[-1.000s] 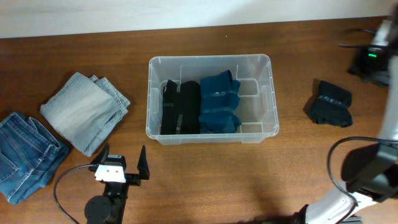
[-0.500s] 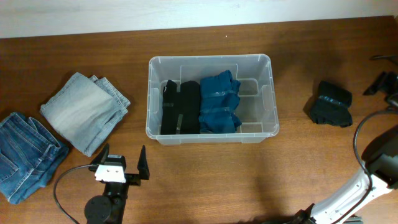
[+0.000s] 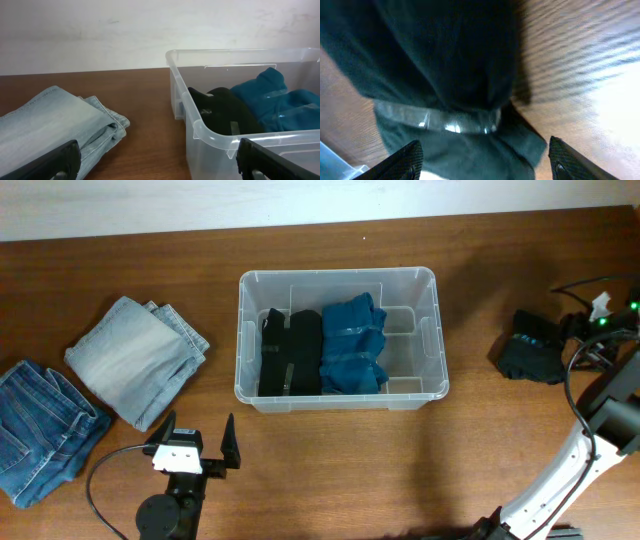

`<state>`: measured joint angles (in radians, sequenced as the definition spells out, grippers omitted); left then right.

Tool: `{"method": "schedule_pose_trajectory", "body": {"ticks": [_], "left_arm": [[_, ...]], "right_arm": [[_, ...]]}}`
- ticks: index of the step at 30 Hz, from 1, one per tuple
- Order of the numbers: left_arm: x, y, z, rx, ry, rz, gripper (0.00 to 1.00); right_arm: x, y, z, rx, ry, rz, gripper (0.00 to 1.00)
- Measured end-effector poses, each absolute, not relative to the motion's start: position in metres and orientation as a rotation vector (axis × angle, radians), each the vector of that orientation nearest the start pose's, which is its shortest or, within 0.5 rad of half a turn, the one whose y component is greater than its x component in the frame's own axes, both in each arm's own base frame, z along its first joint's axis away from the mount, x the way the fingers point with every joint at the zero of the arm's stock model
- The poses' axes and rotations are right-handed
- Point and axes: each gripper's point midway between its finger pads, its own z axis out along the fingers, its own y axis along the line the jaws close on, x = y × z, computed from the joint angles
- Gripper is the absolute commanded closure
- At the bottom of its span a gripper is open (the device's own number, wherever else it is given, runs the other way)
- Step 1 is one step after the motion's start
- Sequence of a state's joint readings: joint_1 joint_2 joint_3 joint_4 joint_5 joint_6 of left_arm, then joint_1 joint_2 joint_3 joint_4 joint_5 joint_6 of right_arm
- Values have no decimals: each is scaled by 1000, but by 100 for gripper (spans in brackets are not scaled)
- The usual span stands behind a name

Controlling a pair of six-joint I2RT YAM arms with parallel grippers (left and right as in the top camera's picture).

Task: Pack container
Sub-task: 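Withdraw the right gripper and grasp the remaining black garment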

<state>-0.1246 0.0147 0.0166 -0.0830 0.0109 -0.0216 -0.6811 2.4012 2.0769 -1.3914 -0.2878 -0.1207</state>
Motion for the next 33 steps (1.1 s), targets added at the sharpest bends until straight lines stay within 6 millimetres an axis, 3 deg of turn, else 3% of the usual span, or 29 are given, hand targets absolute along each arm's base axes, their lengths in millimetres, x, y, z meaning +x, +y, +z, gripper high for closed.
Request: {"method": "schedule_pose_trajectory", "body": {"ticks": [7, 11, 16, 27, 30, 33], "left_arm": [[244, -32, 158, 93, 1651, -120, 1], [244, -32, 158, 93, 1651, -120, 0], [244, -32, 158, 93, 1651, -120, 0], [244, -32, 158, 93, 1651, -120, 0], [244, -32, 158, 93, 1651, -120, 0], [244, -32, 158, 93, 1651, -120, 0]], "right_arm": [[370, -220, 19, 839, 3029, 527, 35], [367, -214, 10, 831, 3039, 549, 50], [367, -209, 9, 833, 3032, 595, 82], [364, -200, 18, 876, 3027, 668, 92], [366, -196, 33, 879, 3015, 704, 92], [370, -193, 63, 861, 2976, 716, 92]]}}
